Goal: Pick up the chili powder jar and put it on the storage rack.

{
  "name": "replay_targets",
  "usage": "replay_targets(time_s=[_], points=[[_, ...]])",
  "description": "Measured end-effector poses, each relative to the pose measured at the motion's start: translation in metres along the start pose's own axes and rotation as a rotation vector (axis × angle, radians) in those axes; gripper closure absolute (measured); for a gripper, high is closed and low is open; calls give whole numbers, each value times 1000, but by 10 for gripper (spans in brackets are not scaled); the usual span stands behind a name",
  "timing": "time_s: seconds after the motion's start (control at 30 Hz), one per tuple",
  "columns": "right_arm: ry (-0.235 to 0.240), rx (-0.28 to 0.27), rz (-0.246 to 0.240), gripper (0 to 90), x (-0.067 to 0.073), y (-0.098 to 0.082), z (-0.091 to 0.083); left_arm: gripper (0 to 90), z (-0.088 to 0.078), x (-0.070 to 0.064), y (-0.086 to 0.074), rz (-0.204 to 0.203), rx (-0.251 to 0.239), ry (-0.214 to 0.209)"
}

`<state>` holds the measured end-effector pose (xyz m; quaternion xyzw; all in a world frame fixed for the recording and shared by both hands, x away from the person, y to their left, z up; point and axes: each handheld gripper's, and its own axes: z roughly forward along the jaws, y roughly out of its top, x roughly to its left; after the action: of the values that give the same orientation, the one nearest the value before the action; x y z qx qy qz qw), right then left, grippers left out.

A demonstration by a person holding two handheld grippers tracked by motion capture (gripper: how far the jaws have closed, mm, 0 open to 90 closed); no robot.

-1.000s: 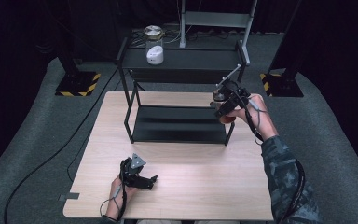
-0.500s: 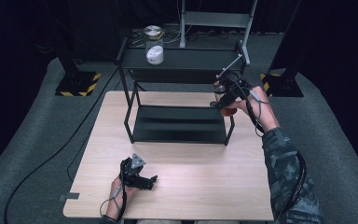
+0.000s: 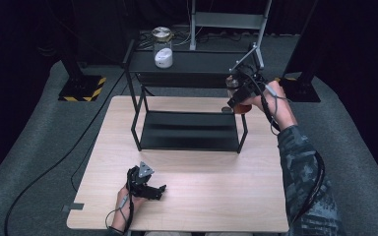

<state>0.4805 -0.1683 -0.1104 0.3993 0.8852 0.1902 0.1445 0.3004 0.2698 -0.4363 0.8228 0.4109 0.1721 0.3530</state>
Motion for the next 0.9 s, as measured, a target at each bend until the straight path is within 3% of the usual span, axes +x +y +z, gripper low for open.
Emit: replay_targets(time_s=[0.9], points=[[-51, -45, -21, 307, 12, 18, -31, 1, 0, 0, 0, 0, 0, 0]])
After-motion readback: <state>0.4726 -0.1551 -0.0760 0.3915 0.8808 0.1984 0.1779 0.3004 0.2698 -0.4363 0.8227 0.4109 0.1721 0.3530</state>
